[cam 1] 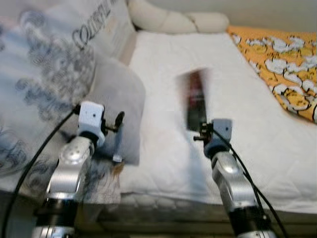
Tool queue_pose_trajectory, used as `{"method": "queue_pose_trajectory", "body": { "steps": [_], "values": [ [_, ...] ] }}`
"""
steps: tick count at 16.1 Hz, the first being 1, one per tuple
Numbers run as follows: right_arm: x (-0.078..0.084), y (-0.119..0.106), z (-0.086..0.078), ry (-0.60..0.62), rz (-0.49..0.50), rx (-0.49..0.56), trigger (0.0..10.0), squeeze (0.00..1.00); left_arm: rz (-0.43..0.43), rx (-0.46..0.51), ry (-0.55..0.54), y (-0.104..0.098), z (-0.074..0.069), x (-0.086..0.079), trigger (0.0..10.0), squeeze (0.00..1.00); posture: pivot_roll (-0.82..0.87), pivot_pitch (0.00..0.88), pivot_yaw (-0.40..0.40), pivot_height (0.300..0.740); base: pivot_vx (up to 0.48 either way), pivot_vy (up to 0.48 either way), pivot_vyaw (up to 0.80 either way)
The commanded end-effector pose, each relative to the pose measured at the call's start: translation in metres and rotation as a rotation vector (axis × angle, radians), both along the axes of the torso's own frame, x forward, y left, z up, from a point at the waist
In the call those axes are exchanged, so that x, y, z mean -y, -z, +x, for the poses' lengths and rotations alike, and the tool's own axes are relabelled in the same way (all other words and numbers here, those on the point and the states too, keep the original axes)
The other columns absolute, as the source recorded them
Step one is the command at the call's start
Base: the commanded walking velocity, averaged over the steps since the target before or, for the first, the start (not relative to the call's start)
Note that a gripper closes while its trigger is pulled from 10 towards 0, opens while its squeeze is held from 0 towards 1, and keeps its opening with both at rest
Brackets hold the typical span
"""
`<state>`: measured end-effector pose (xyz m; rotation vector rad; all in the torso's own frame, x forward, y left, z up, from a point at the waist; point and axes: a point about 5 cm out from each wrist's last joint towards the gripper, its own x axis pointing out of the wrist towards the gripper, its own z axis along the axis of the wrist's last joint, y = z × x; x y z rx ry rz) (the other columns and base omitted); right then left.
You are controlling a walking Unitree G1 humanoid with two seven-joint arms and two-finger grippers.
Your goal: Clean up the room
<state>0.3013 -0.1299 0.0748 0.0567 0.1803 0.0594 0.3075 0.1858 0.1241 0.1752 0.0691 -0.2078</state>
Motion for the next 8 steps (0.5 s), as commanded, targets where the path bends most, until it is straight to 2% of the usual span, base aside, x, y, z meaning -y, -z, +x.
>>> {"method": "queue_pose_trajectory", "body": {
  "steps": [1, 7, 8],
  "values": [
    [0.0133, -0.0114, 0.0047, 0.041, -0.007, 0.052, 10.0, 0.0, -0.008, 0.008, 0.033, -0.0019, 0.0005, 0.0096, 10.0, 0.4, 0.06, 0.0, -0.032, 0.74, 0.375, 0.0, 0.0],
    [0.0132, -0.0116, 0.0047, 0.047, -0.002, 0.05, 10.0, 0.0, -0.008, 0.005, 0.047, -0.0025, 0.0002, 0.0106, 10.0, 0.38, 0.06, 0.0, -0.029, 0.74, 0.37, 0.0, 0.0],
    [0.0132, -0.0116, 0.0047, 0.044, 0.0, 0.049, 10.0, 0.0, 0.0, 0.005, 0.076, -0.003, -0.0008, 0.0147, 10.0, 0.36, 0.06, 0.0, -0.025, 0.74, 0.0, 0.0, 0.0]
  ]
}}
